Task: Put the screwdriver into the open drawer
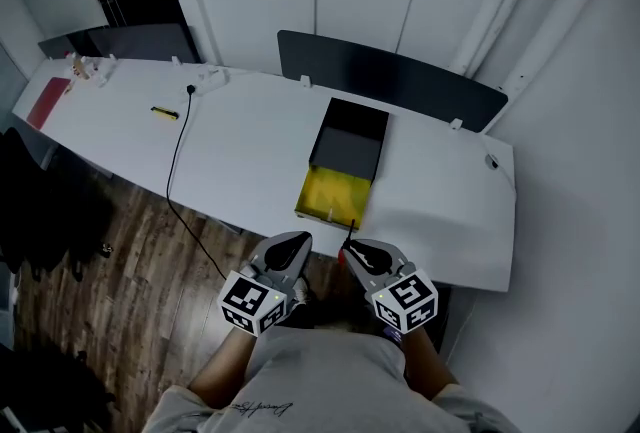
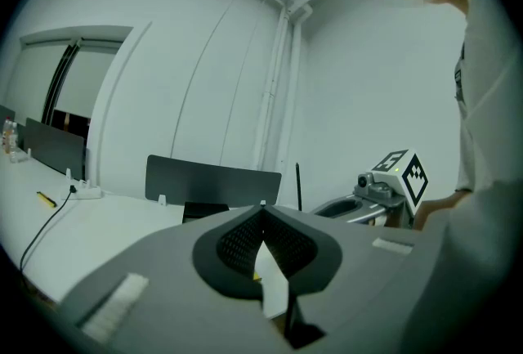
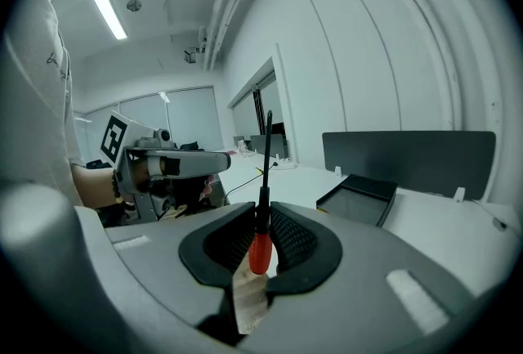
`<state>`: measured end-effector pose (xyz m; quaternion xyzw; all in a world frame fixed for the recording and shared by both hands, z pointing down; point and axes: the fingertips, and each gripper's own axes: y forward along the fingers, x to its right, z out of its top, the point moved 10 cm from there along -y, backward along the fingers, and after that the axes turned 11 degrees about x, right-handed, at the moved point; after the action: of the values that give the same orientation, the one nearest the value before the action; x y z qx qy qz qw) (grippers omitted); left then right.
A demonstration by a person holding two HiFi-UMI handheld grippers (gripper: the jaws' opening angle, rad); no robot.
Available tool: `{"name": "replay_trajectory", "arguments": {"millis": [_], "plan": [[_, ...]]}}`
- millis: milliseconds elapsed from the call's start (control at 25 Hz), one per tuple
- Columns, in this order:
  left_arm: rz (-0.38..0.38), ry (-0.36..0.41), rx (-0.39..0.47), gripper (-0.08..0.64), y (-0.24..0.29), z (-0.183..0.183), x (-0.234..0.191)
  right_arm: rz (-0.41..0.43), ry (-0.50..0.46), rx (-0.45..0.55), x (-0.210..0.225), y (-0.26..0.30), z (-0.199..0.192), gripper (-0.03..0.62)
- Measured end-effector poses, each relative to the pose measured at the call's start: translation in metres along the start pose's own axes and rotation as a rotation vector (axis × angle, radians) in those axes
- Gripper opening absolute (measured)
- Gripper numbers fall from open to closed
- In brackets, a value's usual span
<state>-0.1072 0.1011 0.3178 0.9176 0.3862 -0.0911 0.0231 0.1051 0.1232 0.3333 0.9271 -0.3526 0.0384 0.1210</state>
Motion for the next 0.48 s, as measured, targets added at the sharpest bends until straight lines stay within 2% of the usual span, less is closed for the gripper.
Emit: {"name": "replay_trajectory", "arguments": {"millis": [480], "plan": [[-0.068, -0.012, -0.011, 0.000, 0.035, 0.010, -0.059, -0.074, 0.006, 0.005, 0.017, 0.049, 0.019, 0.072]]}}
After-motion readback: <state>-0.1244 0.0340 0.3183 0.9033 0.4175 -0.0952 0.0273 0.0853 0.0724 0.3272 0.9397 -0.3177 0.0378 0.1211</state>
